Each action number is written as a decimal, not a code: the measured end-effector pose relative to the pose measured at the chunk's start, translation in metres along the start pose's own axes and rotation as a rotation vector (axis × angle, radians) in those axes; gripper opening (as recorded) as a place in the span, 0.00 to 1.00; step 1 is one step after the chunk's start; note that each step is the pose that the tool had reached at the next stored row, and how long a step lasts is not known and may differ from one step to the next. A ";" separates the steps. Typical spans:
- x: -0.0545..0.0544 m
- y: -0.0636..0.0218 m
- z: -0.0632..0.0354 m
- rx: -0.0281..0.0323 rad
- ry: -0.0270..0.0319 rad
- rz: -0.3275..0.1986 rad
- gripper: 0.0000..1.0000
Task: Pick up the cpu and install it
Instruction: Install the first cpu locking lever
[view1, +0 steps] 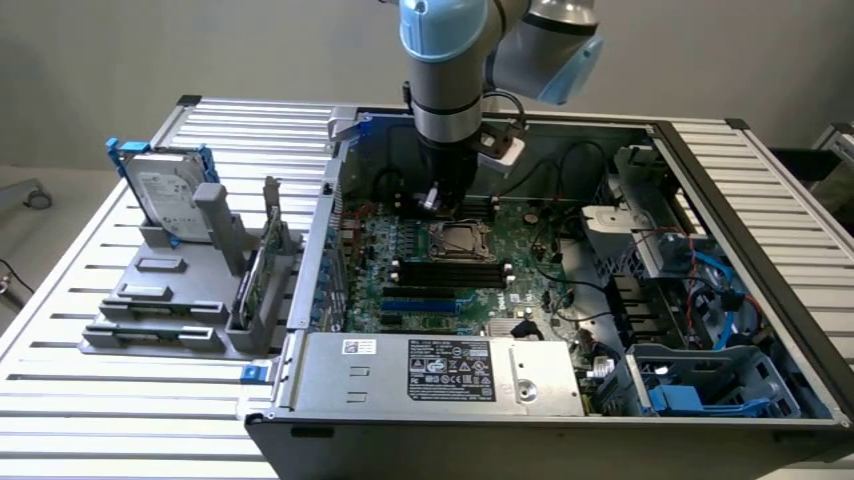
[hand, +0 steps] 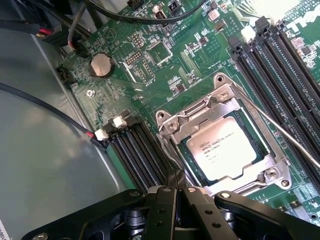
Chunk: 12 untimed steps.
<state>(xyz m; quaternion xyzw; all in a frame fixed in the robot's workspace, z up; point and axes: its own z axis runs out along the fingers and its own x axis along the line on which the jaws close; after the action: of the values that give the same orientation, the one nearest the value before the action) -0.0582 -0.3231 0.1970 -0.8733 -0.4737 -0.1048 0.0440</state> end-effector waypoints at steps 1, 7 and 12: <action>0.000 0.0003 0.0001 0.0002 0.0000 -0.001 0.11; 0.001 0.0015 0.0007 0.0013 -0.0008 -0.008 0.11; 0.001 0.0026 0.0012 0.0015 -0.0023 -0.015 0.11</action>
<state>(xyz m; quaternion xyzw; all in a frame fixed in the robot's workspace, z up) -0.0551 -0.3231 0.1963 -0.8699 -0.4802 -0.1038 0.0433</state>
